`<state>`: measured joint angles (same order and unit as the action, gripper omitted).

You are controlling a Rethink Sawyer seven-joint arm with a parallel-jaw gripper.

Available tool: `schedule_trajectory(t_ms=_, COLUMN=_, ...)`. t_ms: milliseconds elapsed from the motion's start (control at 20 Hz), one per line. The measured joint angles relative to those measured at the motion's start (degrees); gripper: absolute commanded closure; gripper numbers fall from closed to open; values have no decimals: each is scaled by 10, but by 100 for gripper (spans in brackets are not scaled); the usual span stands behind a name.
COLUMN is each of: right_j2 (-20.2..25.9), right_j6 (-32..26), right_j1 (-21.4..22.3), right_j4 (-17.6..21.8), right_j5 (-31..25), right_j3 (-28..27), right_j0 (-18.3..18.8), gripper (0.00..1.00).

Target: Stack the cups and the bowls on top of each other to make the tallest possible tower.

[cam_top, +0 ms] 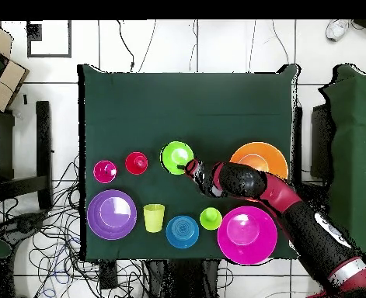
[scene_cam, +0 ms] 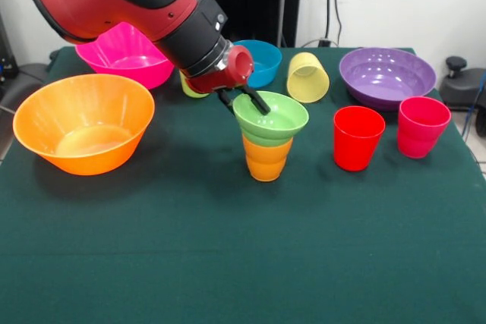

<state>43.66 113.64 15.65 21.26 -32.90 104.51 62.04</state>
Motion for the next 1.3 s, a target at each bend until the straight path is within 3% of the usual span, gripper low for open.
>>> schedule_trajectory(t_ms=1300, right_j2=0, right_j6=0, right_j1=14, right_j4=0, right_j5=0, right_j3=0, right_j0=0, gripper=0)
